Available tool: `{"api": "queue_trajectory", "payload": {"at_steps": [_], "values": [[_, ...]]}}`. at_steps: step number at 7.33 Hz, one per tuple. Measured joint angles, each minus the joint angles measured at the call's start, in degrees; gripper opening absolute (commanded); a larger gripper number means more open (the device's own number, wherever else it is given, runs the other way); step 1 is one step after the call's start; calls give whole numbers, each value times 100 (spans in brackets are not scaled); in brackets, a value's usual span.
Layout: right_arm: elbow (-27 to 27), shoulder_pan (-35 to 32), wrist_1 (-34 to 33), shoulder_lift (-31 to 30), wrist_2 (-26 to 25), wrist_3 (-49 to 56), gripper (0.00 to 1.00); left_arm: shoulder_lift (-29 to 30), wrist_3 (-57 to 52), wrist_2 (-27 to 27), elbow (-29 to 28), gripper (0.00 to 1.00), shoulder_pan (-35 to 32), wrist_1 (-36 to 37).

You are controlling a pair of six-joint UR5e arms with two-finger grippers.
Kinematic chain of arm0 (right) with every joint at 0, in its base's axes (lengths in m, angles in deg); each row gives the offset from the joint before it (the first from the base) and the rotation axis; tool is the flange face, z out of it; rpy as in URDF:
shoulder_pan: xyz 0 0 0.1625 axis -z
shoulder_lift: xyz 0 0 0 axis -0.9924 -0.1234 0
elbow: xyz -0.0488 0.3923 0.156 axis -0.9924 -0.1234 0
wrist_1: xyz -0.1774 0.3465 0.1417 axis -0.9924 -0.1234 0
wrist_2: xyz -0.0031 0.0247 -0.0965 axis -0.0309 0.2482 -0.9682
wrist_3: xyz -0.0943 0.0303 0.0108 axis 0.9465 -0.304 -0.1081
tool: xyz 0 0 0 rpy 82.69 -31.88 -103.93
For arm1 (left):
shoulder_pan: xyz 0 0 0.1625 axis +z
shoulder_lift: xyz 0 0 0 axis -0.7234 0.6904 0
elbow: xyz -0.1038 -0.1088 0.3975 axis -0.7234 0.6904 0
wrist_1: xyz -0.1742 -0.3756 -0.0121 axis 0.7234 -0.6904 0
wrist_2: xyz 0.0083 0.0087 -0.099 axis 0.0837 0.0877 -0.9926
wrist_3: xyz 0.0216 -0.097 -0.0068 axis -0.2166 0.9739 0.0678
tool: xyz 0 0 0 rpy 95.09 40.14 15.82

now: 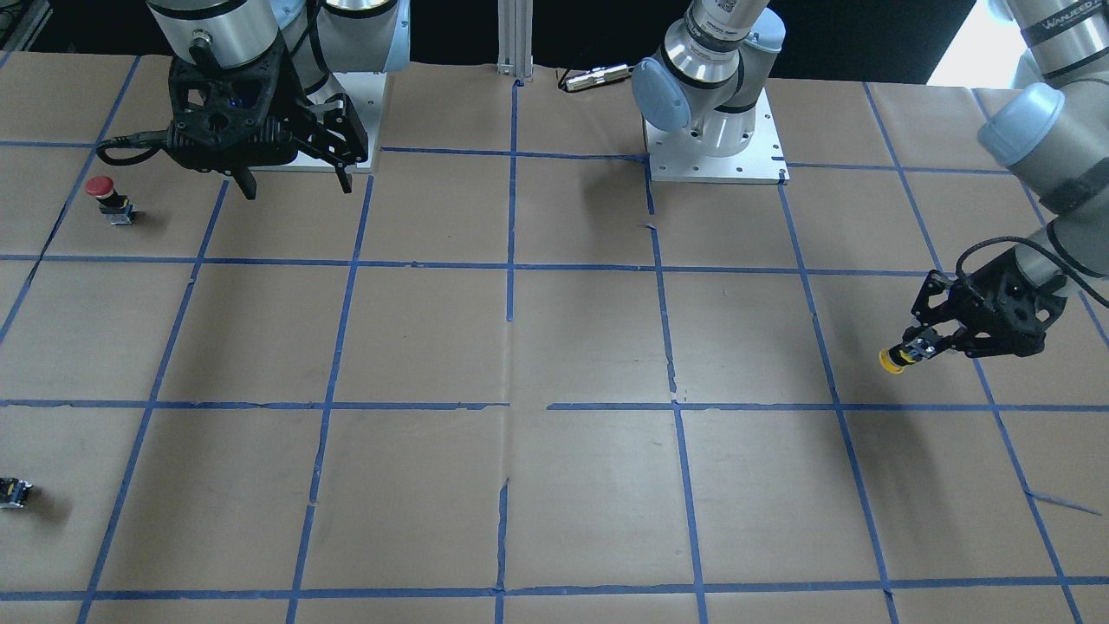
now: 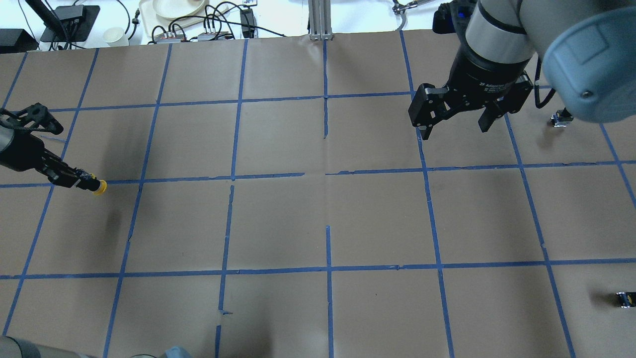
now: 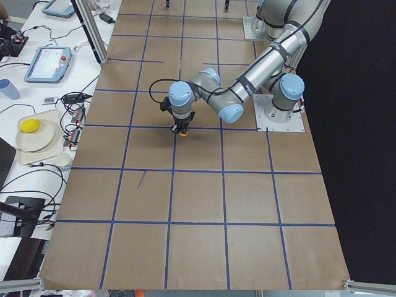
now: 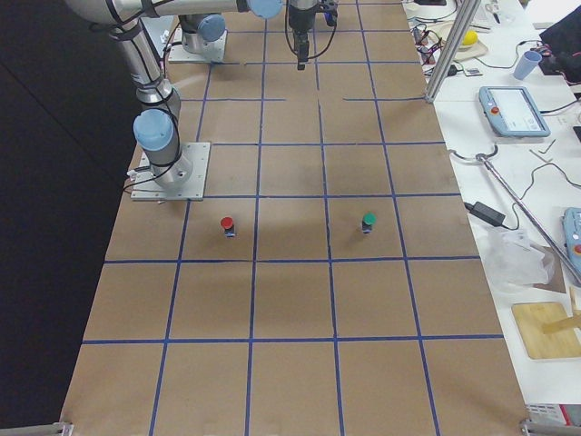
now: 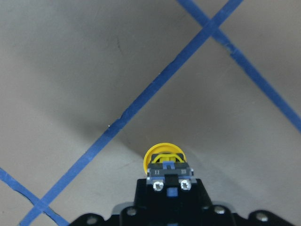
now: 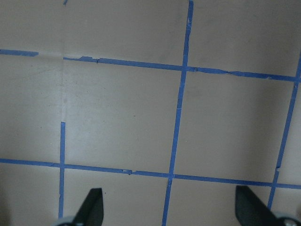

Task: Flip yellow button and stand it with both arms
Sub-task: 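Lift the button with the left gripper and carry it toward the table center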

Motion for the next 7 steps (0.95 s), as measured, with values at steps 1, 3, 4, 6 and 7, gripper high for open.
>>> {"api": "queue_trajectory", "payload": {"at_steps": [1,3,4,6,7], "values": [[0,1,-2,3,-1,-2,100,-124,470,-731,-155,15,-129,-656],[0,-1,-3,6,8,-2,100,-459,1942,-2466,-284,15,-720,-1446],[0,-3,-5,9,10,-2,100,-645,2812,-3337,-275,15,-1100,-1570],[0,-4,-5,9,15,-2,100,-852,4318,-4971,-202,15,-1701,-1632],[0,-5,-4,8,14,-3,100,-897,4959,-5601,-181,15,-1962,-1611]]}}
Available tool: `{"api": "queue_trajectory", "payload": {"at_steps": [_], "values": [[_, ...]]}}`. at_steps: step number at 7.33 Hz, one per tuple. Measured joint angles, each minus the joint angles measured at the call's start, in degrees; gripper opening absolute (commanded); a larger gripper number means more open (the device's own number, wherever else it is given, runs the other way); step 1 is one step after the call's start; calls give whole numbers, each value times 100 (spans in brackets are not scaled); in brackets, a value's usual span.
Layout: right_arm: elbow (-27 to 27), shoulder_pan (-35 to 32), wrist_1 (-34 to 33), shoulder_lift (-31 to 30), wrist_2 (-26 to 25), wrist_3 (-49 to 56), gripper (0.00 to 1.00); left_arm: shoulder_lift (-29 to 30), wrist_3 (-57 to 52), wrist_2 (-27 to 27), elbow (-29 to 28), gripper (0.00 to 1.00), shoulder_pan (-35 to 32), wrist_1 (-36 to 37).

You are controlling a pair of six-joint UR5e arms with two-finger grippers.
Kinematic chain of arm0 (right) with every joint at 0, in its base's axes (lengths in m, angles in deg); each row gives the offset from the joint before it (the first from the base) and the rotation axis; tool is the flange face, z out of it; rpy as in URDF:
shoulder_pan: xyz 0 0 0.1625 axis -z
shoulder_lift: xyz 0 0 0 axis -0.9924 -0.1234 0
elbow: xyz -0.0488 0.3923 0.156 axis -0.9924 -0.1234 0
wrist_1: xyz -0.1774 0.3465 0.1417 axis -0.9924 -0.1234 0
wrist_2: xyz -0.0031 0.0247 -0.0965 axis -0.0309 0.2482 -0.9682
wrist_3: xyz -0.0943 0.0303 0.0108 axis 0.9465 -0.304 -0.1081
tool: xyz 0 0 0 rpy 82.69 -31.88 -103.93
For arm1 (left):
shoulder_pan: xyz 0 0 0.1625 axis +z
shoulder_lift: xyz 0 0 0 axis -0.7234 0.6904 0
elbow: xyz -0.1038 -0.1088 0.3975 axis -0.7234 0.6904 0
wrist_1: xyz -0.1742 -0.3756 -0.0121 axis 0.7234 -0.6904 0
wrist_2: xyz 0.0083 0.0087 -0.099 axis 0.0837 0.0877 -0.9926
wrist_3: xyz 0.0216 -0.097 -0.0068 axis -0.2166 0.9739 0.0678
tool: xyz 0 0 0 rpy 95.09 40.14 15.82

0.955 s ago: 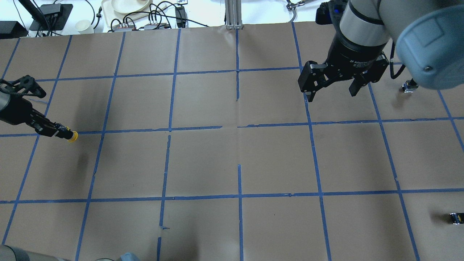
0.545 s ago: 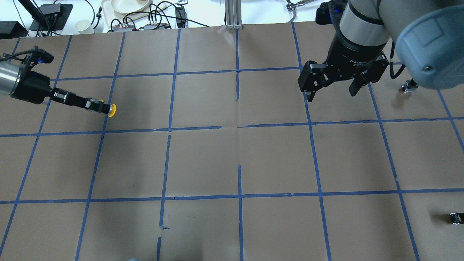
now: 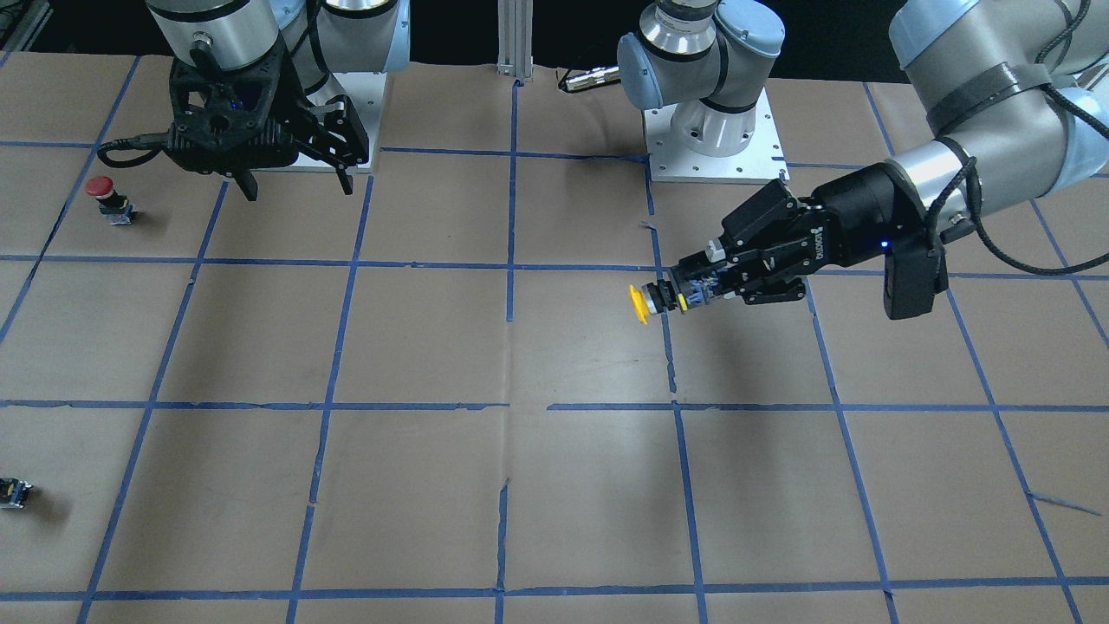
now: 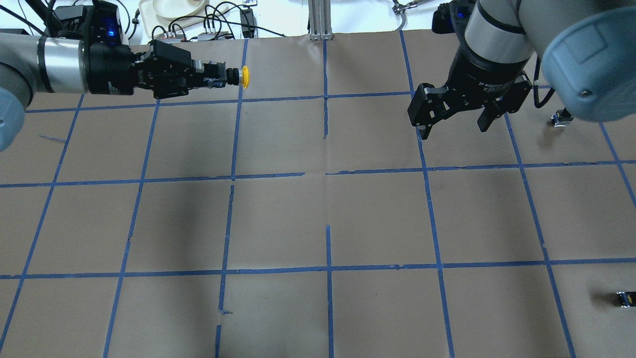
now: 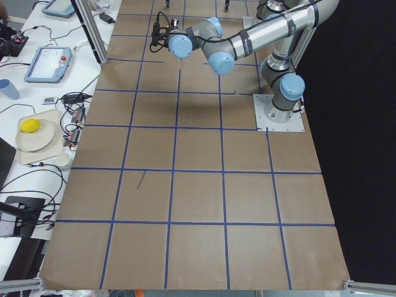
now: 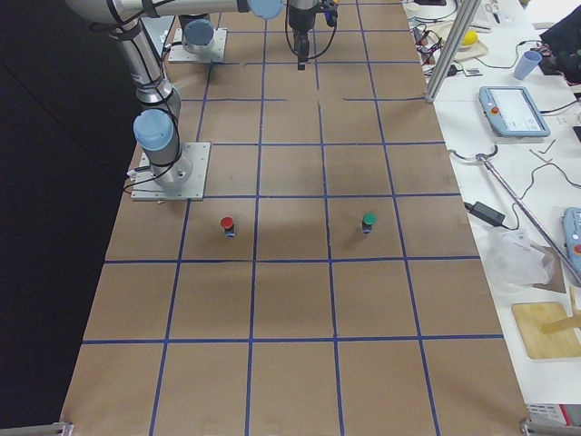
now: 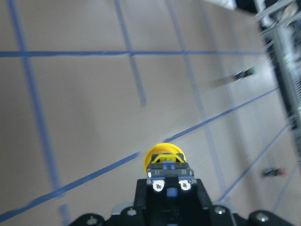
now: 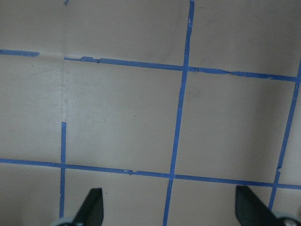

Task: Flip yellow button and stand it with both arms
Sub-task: 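Lift the button with the left gripper and carry it toward the table center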

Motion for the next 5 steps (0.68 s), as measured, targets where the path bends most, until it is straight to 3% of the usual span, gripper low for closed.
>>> {"api": "queue_trajectory", "payload": {"at_steps": [2,5], "values": [[-5,16,1,-1,-8,25,100,-25,795,-846,28,15,-512,236],[-152,791,35,-67,291,661,100,39,941,-1301,54,15,-824,352]]}}
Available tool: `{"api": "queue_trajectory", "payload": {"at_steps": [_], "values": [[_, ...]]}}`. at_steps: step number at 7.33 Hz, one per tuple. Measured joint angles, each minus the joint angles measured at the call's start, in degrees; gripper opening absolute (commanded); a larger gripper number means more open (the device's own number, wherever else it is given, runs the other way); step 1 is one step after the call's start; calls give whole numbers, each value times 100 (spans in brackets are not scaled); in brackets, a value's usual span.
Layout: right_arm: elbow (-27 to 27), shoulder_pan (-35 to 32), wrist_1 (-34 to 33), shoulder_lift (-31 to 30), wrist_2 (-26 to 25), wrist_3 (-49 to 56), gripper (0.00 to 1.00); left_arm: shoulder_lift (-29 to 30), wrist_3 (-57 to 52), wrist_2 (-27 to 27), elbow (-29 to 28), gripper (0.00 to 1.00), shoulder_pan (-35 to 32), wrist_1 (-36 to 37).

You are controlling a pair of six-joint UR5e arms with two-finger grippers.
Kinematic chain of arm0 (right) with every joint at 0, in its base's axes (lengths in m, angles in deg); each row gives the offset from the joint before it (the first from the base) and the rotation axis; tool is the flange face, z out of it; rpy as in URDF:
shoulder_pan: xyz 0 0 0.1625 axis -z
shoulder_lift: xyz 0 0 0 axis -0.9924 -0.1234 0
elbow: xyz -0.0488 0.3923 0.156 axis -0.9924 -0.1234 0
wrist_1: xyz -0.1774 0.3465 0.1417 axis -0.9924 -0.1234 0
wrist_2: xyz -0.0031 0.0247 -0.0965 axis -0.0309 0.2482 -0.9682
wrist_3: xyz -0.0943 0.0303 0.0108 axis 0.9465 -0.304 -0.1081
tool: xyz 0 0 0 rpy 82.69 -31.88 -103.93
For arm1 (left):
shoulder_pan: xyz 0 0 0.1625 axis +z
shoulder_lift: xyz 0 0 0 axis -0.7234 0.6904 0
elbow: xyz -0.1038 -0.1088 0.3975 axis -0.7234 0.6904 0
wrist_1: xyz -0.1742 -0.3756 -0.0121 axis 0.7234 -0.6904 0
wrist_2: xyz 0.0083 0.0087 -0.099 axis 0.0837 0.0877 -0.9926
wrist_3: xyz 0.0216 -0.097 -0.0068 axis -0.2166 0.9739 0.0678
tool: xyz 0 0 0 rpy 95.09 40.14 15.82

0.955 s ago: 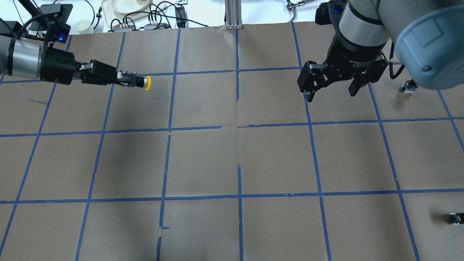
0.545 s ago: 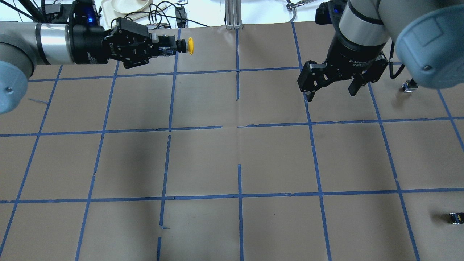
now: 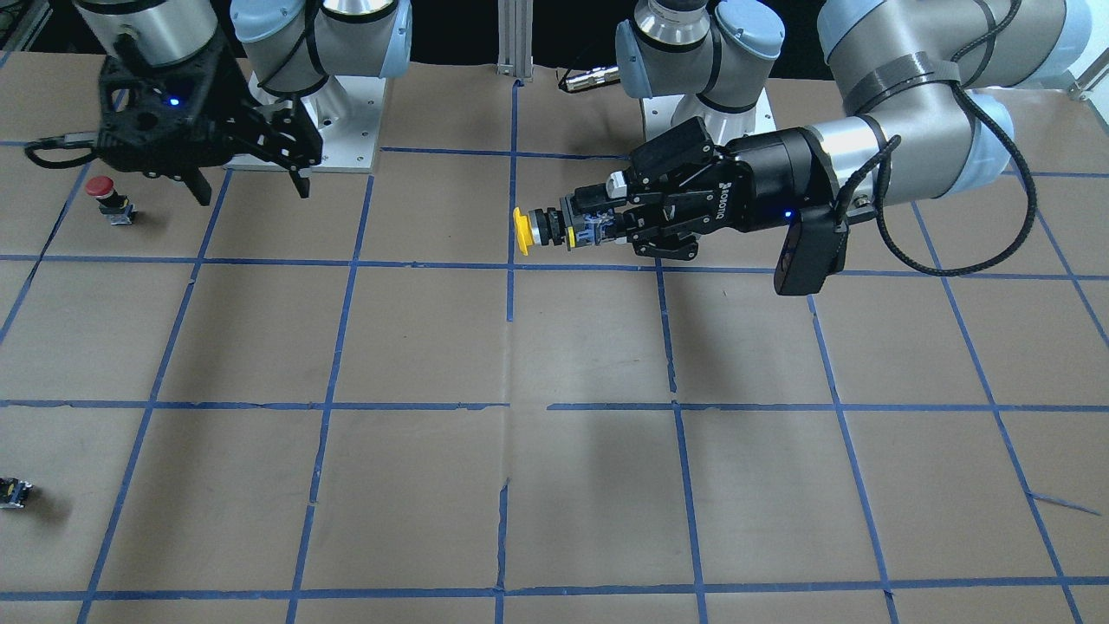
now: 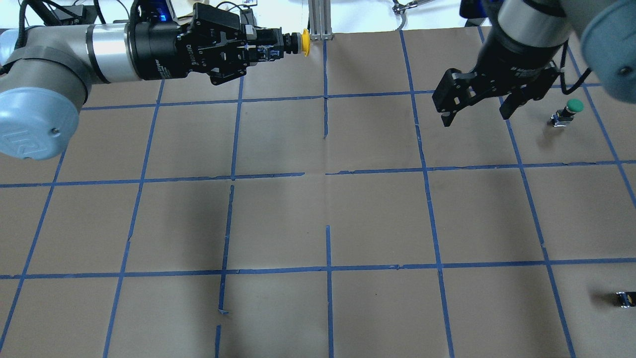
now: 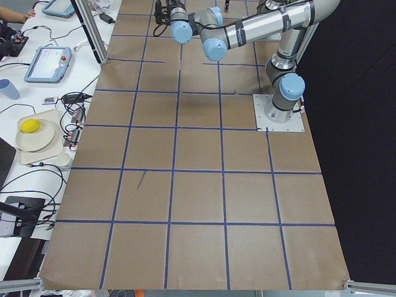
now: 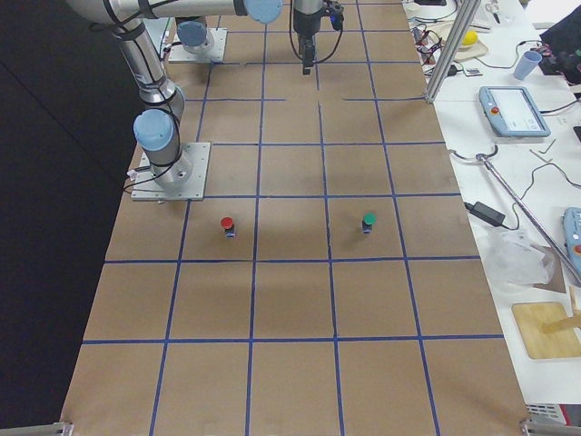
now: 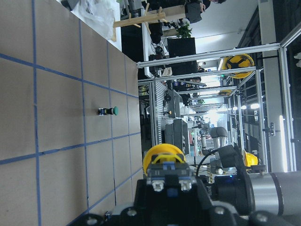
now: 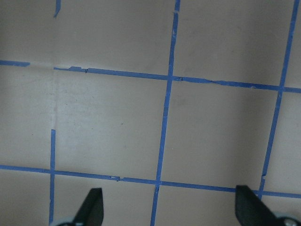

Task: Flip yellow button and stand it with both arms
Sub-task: 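Lift the button with the left gripper and carry it toward the table center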

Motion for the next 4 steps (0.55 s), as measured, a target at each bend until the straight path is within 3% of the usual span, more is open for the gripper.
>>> {"api": "queue_trajectory", "payload": {"at_steps": [2,4], "values": [[-138,1124,314,-87,1206,284,100,14,6,-115,65,15,-190,24],[-149,2275,1053,-119,2633,429,100,12,6,-219,100,15,-281,36]]}}
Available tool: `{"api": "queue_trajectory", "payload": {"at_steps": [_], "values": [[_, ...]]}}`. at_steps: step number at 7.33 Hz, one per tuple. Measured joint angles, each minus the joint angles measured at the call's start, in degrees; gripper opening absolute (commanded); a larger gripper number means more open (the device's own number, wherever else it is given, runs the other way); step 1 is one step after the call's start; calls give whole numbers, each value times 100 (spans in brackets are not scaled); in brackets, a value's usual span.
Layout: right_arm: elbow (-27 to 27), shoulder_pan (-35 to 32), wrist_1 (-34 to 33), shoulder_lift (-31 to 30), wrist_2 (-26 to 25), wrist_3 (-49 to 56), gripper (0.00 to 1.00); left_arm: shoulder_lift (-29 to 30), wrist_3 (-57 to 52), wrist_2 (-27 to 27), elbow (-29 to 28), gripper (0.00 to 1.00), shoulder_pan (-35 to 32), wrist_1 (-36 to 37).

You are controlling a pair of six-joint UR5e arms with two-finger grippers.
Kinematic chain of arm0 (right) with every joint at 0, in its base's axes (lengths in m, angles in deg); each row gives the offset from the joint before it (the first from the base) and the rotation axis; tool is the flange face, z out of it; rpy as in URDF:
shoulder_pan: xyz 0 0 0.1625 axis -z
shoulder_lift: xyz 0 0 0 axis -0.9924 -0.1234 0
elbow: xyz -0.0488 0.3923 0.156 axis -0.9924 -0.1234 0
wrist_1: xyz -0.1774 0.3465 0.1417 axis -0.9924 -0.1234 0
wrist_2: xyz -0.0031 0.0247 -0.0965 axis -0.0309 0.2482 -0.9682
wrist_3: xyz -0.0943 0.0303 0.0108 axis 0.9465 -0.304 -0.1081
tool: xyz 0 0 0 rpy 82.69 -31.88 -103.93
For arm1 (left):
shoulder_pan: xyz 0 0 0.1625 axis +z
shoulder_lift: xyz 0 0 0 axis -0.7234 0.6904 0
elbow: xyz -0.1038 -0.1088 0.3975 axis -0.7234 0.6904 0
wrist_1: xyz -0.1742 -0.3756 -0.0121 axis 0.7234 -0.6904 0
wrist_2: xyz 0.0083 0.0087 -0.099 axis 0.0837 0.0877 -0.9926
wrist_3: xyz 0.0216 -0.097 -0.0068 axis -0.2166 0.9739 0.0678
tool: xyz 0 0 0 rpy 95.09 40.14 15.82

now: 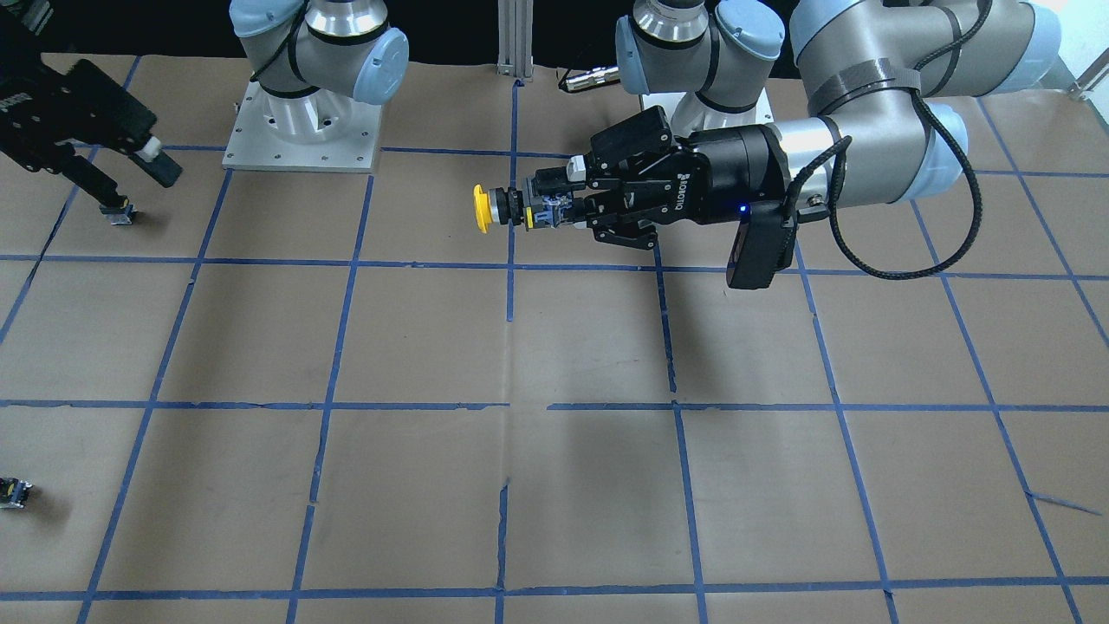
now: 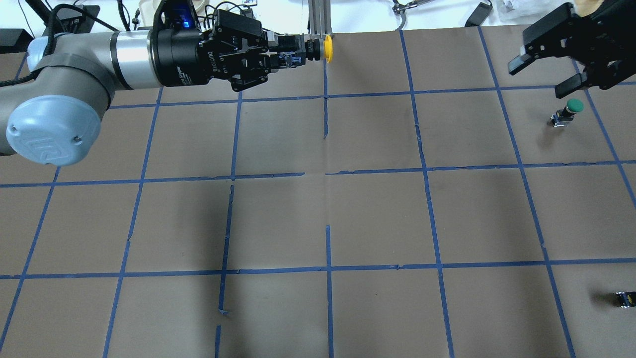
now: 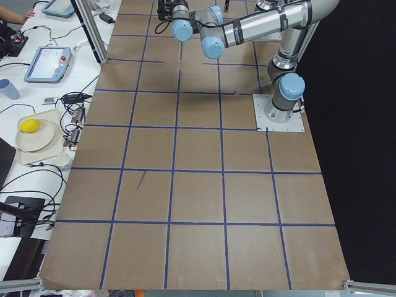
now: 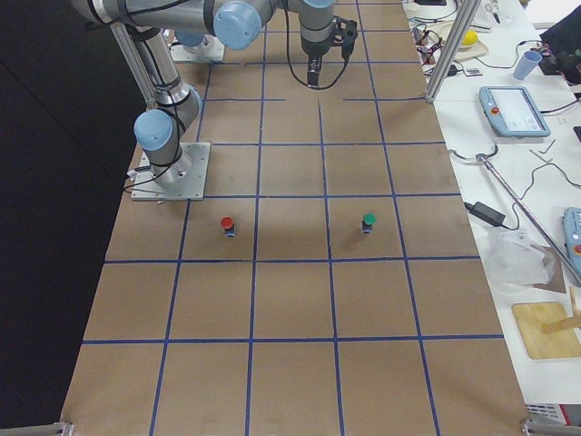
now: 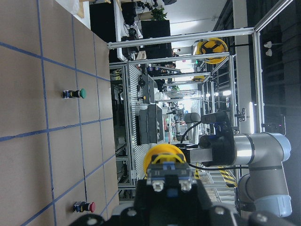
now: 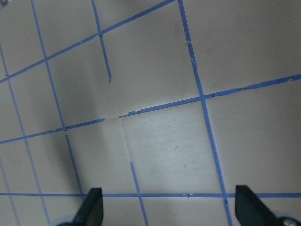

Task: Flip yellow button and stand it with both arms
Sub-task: 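Lift the button with the left gripper and carry it toward the table center, then hold the button still with the left gripper while the right gripper approaches it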

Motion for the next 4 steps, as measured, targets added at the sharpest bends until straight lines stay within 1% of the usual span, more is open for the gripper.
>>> {"api": "queue_trajectory", "payload": {"at_steps": [1,2,3,4], "values": [[19,528,701,-10,712,244,100,-2,0,-44,14,15,-32,2],[43,840,1520,-24,1330,524,100,-13,0,-65,33,15,-62,0],[105,959,2169,-38,1859,725,100,-33,-2,-76,58,15,-83,-2],[243,876,2549,-47,2360,846,100,-42,-5,-80,75,15,-120,20]]}}
